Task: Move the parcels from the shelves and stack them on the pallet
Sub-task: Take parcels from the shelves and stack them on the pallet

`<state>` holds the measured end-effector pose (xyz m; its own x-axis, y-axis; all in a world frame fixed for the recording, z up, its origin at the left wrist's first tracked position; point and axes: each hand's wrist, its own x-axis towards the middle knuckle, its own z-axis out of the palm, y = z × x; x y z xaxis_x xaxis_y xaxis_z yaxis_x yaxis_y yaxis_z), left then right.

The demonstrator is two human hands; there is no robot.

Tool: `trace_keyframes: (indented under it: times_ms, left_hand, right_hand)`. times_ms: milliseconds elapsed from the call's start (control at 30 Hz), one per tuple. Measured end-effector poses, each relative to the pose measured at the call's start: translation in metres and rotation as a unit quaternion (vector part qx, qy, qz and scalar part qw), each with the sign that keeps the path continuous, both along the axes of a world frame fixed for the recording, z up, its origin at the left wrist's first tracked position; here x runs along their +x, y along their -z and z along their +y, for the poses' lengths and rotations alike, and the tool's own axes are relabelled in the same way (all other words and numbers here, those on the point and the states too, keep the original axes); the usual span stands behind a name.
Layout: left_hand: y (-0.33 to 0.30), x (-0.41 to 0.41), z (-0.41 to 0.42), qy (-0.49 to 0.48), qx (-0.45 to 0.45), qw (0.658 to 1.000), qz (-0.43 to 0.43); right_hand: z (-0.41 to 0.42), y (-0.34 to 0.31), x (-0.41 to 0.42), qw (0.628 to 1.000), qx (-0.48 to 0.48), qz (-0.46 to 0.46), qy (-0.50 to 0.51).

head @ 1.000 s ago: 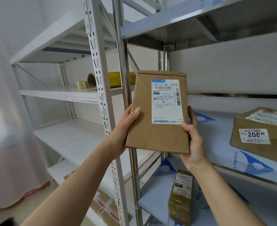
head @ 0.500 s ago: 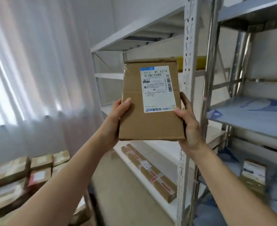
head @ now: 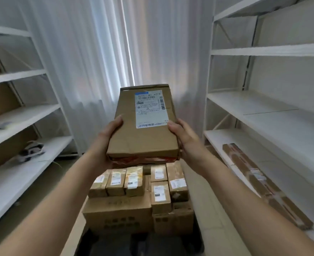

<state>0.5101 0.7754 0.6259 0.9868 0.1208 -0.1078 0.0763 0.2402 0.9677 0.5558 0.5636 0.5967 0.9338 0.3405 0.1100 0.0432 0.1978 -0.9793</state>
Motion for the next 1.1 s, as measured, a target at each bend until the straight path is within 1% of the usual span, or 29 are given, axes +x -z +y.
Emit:
trace_keyframes:
  times_ms: [67,200,367,467,600,800,933,1000,1100]
  left_hand:
    - [0.012,-0.007,0.036,-0.024,-0.005,0.999,0.02]
    - [0.038,-0.012,0.099,-0.082,-0.006,0.995,0.057]
    - [0.064,0.011,0.179,-0.152,-0.008,0.982,0.108]
    - [0.074,0.037,0.231,-0.177,-0.001,0.975,0.132]
    - [0.082,0.067,0.3,-0.197,0.022,0.967,0.158]
    - [0.098,0.079,0.4,-0.234,0.005,0.956,0.176]
    - [0.112,0.088,0.461,-0.228,-0.004,0.957,0.178]
    - [0.119,0.097,0.494,-0.217,-0.011,0.959,0.18]
    - [0.126,0.11,0.541,-0.18,-0.002,0.965,0.192]
  right_hand:
    - [0.04,0.013,0.012,0.999,-0.005,0.033,-0.037]
    - [0.117,0.039,0.042,0.992,-0.046,0.063,-0.102]
    - [0.211,0.072,0.081,0.981,-0.071,0.097,-0.155]
    - [0.268,0.089,0.109,0.979,-0.067,0.112,-0.157]
    - [0.338,0.094,0.141,0.976,-0.069,0.127,-0.164]
    - [0.446,0.1,0.164,0.968,-0.098,0.134,-0.188]
    - [0.507,0.117,0.167,0.966,-0.103,0.151,-0.182]
    - [0.537,0.127,0.167,0.965,-0.105,0.171,-0.167]
    - [0.577,0.138,0.163,0.967,-0.082,0.203,-0.131]
